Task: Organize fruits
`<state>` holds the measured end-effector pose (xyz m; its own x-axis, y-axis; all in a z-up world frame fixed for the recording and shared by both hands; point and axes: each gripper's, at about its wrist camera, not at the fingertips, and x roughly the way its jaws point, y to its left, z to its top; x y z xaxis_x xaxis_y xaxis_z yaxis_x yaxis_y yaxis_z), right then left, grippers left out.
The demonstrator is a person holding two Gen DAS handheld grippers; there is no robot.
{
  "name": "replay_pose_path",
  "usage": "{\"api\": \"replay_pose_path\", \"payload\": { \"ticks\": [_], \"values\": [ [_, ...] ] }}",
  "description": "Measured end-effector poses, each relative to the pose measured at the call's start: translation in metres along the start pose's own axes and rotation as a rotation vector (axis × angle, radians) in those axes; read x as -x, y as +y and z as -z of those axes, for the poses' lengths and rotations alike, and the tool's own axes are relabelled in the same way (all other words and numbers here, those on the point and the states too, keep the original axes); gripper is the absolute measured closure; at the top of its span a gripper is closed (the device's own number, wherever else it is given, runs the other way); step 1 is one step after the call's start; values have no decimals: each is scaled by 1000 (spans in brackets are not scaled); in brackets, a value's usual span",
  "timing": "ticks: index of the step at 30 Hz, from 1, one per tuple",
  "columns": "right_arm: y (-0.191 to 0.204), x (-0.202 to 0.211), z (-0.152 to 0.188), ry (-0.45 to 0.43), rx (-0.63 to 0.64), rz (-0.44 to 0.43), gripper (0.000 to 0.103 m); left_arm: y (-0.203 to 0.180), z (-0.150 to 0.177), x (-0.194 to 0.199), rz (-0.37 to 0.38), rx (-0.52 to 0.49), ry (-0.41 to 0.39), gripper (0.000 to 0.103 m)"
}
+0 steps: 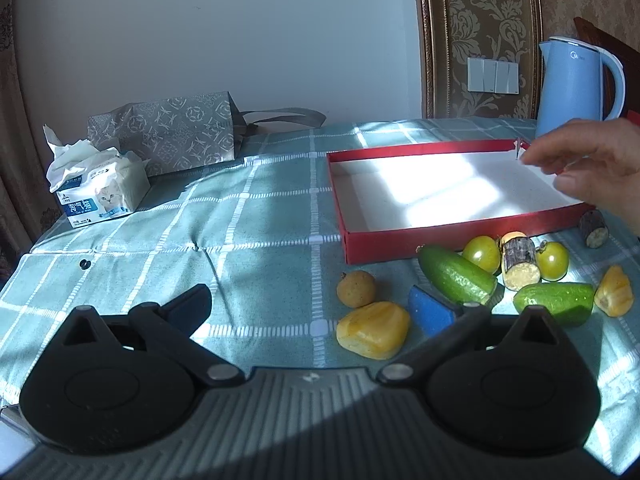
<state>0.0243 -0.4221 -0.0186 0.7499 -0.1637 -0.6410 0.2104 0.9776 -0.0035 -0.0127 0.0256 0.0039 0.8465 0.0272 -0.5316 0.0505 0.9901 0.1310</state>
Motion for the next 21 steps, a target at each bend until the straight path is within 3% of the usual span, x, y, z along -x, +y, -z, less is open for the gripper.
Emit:
{"api": "replay_pose_path", "payload": {
  "ticks": [13, 15, 19, 21],
  "values": [
    [0, 0, 0, 0, 0, 0, 0, -8, -3, 3, -73, 78, 3, 0],
    [0, 0, 0, 0, 0, 0, 0, -11, -5, 9, -50, 124, 7, 0],
    [0, 0, 0, 0, 0, 0, 0, -18, -6, 24, 89, 172, 18, 0],
    [0, 0, 0, 0, 0, 0, 0, -24, -6, 31, 88, 154, -7, 0]
  ]
}}
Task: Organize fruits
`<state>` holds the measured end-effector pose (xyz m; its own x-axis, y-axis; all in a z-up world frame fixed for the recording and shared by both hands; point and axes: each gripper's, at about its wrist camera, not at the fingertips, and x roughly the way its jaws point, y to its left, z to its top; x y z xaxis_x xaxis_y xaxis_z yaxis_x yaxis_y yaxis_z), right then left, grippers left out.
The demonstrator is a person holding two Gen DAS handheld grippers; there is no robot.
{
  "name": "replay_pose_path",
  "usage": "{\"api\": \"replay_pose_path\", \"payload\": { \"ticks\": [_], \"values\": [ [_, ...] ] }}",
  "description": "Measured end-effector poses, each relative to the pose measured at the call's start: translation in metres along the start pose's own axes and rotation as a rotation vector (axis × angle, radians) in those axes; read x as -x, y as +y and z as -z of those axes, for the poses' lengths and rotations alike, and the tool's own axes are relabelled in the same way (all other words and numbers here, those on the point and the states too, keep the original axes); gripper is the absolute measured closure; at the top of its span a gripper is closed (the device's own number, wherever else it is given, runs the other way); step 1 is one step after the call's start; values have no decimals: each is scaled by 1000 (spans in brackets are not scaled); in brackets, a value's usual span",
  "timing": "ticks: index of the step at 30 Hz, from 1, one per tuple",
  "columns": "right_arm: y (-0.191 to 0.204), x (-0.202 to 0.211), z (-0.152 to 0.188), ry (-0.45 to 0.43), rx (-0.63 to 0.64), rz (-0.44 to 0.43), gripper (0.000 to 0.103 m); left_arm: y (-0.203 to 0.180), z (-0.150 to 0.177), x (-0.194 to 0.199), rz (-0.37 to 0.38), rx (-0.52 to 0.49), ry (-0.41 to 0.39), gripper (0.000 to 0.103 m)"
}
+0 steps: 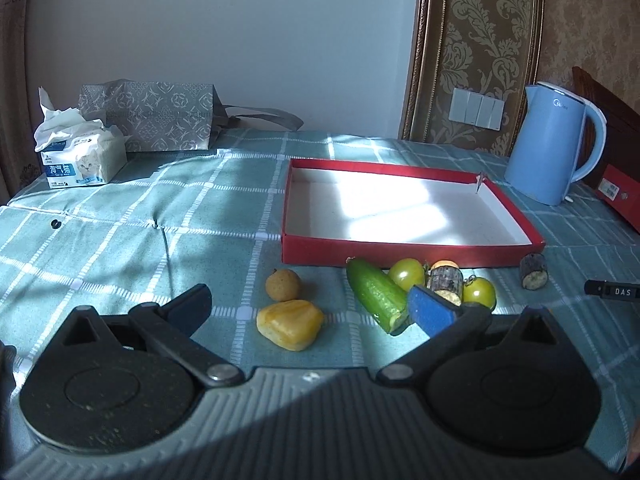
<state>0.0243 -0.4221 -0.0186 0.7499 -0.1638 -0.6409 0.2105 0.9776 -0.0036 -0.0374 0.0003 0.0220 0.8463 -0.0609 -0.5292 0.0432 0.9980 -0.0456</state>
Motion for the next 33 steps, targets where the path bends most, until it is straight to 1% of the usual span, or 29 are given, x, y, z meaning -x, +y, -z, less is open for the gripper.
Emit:
{"api": "replay_pose_path", "payload": {
  "ticks": [1, 3, 4, 5, 7, 8, 10, 12, 14, 16, 18, 21, 27, 31, 33],
  "values": [
    [0, 0, 0, 0, 0, 0, 0, -3, 1, 2, -24, -20, -9, 0],
    [0, 0, 0, 0, 0, 0, 0, -10, 3, 5, -111, -51, -40, 0],
    [0, 0, 0, 0, 0, 0, 0, -14, 4, 8, -156, -66, -68, 0],
    [0, 0, 0, 0, 0, 0, 0, -18, 7, 14, -189, -92, -114, 0],
    [0, 0, 0, 0, 0, 0, 0, -25, 12, 21, -184, -118, -161, 0],
    [0, 0, 0, 0, 0, 0, 0, -29, 15, 25, -165, -121, -179, 0],
    [0, 0, 0, 0, 0, 0, 0, -36, 19, 30, -129, -130, -204, 0],
    [0, 0, 0, 0, 0, 0, 0, -44, 23, 35, -112, -164, -224, 0],
    [0, 0, 0, 0, 0, 0, 0, -53, 26, 37, -131, -217, -247, 0],
    [0, 0, 0, 0, 0, 0, 0, -58, 28, 36, -139, -247, -259, 0],
    [0, 0, 0, 0, 0, 0, 0, -58, 28, 35, -128, -245, -249, 0],
    [0, 0, 0, 0, 0, 0, 0, -54, 25, 33, -90, -213, -234, 0],
    [0, 0, 0, 0, 0, 0, 0, -50, 20, 28, -97, -175, -187, 0],
    [0, 0, 0, 0, 0, 0, 0, -54, 21, 28, -117, -209, -181, 0],
    [0, 0, 0, 0, 0, 0, 0, -56, 21, 31, -112, -215, -193, 0]
  ]
}}
